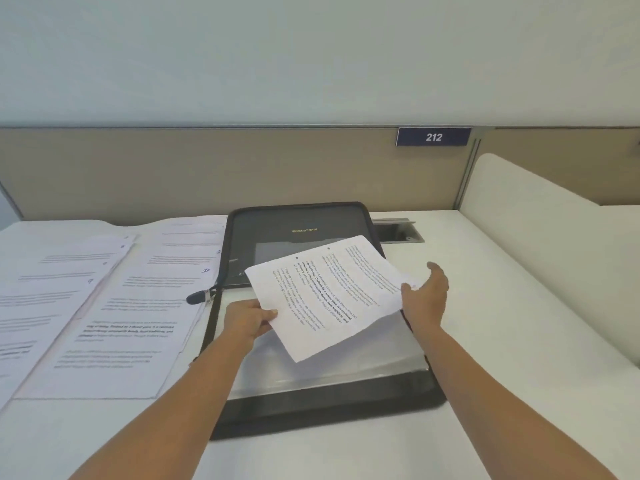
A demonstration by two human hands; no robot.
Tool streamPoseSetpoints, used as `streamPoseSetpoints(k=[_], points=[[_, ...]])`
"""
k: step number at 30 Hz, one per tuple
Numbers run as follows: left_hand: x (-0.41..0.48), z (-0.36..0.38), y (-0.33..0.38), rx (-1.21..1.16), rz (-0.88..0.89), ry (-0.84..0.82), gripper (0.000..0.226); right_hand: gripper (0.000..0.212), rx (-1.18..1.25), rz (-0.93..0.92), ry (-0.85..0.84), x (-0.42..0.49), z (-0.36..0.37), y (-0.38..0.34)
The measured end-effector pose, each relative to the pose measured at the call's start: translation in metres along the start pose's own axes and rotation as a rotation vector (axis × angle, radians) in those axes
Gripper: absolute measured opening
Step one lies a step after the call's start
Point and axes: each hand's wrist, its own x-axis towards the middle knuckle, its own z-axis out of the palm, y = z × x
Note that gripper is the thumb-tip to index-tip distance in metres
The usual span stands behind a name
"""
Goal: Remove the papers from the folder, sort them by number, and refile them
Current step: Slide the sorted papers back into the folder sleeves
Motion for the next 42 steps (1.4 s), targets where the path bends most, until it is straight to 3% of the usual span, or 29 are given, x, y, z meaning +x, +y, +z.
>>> streamPoseSetpoints(k=[2, 5, 8, 11, 14, 18, 20, 23, 27, 30, 37, 42], points=[[0.001, 0.009, -0.002, 0.046, 0.018, -0.028, 0.031, 0.044, -0.164, -0.256, -0.005, -0.001, 0.001, 0.002], [0.001, 0.029, -0.003, 0.075, 0.038, -0.073, 0.029, 0.028, -0.202, -0.44, -0.363, -0.009, 0.007, -0.003], [0.002, 0.051, -0.006, 0.081, 0.057, -0.1, 0.027, 0.04, -0.319, -0.5, -0.731, -0.026, 0.017, -0.004], [0.003, 0.069, -0.013, 0.17, 0.122, -0.053, 0.029, 0.058, -0.591, -0.489, -0.861, -0.036, 0.021, 0.008], [-0.001, 0.074, -0.024, 0.551, 0.327, 0.009, 0.045, 0.069, -0.762, -0.493, -0.86, -0.031, 0.017, 0.027], [-0.004, 0.066, -0.047, 1.017, 0.603, -0.141, 0.064, 0.071, -0.828, -0.462, -0.816, -0.015, 0.004, 0.042], [-0.004, 0.062, -0.058, 1.31, 0.623, -0.221, 0.072, 0.07, -0.863, -0.442, -0.796, -0.005, -0.004, 0.048], [-0.004, 0.059, -0.07, 1.518, 0.62, -0.269, 0.074, 0.067, -0.866, -0.415, -0.72, 0.009, -0.014, 0.058], [-0.004, 0.057, -0.072, 1.578, 0.633, -0.269, 0.07, 0.045, -0.73, -0.493, -0.526, 0.014, -0.022, 0.065], [-0.007, 0.056, -0.074, 1.584, 0.641, -0.265, 0.082, 0.027, -0.599, -0.536, -0.542, 0.005, -0.023, 0.064], [-0.012, 0.056, -0.074, 1.563, 0.64, -0.28, 0.069, 0.064, -0.521, -0.371, -0.713, -0.008, -0.033, 0.056], [-0.012, 0.056, -0.074, 1.568, 0.651, -0.283, 0.069, 0.048, -0.434, -0.295, -0.67, -0.013, -0.035, 0.059]])
